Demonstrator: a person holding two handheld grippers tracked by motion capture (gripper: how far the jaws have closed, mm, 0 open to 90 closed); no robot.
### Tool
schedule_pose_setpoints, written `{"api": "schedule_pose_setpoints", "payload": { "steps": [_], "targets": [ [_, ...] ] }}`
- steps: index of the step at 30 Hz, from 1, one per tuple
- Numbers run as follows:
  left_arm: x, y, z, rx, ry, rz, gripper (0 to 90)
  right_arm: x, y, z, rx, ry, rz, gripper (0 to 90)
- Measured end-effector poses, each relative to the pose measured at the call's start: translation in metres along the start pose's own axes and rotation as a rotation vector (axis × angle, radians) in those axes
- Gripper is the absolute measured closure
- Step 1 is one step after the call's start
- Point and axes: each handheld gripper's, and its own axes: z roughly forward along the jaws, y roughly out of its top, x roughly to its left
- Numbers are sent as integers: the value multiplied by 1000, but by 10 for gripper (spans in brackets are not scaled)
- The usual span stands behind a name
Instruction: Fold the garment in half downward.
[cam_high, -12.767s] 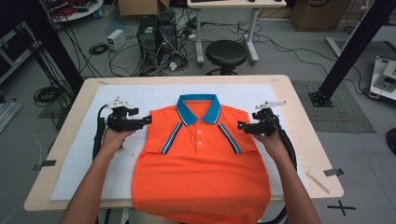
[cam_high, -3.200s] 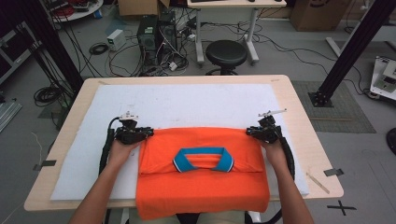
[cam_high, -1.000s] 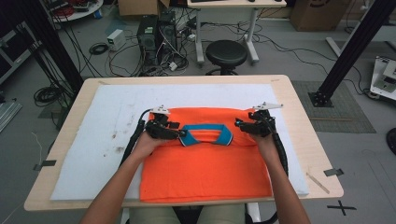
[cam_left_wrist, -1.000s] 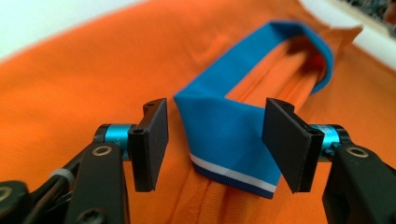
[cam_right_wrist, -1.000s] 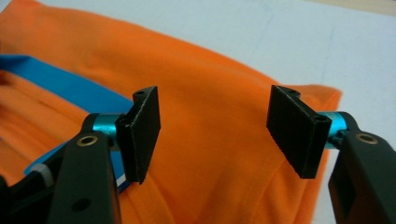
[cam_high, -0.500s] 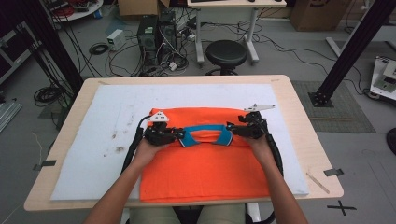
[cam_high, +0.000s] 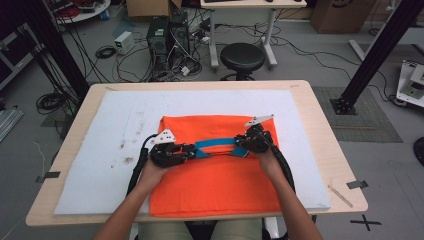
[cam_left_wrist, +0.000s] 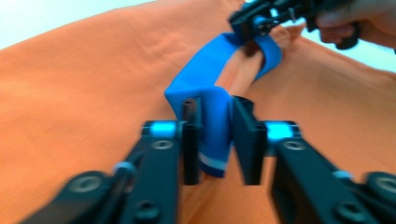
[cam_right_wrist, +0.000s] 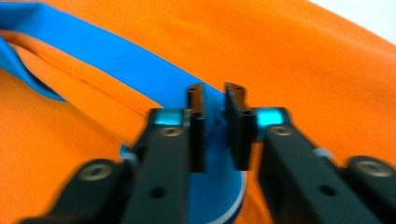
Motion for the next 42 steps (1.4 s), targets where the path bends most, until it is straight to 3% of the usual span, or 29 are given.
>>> {"api": "schedule_pose_setpoints", "payload": {
  "steps": [3,10,12,14,16,17,19,22,26,28,31,33,38,40,42],
  "targets": [
    [3,1,0,3,17,-14,448,2,-4,-8,-36,3,-12,853],
    [0,3,14,66,-55,-21,399,12,-20,-24,-110,22,-27,855],
    [-3,1,18,96,-61,-2,455,14,-24,-28,-121,27,-25,853],
    [-7,0,19,92,-68,27,609,16,-28,-31,-129,41,-28,847],
    [-11,0,16,84,-74,58,706,18,-30,-35,-131,42,-27,772],
    [-13,0,15,82,-79,78,738,18,-30,-38,-139,52,-19,693],
    [-17,-2,12,76,-91,110,750,18,-27,-44,-171,36,13,516],
    [-22,-6,7,80,-109,154,731,19,-19,-47,-186,54,21,432],
    [-25,-11,-3,74,-159,150,639,22,-15,-38,-148,90,12,453],
    [-24,-12,-9,77,-164,134,570,24,-17,-34,-124,133,-2,588],
    [-20,-12,-20,49,-145,84,497,29,-24,-31,-78,198,-50,764],
    [-15,-13,-30,12,-111,63,482,33,-31,-32,-51,222,-85,823],
    [-1,-19,-50,-68,34,-7,436,42,-54,-33,0,203,-120,838],
    [3,-22,-55,-77,95,-29,425,44,-62,-33,8,194,-120,821],
    [5,-25,-59,-68,150,-37,419,43,-66,-38,-18,183,-98,753]
  ]
}}
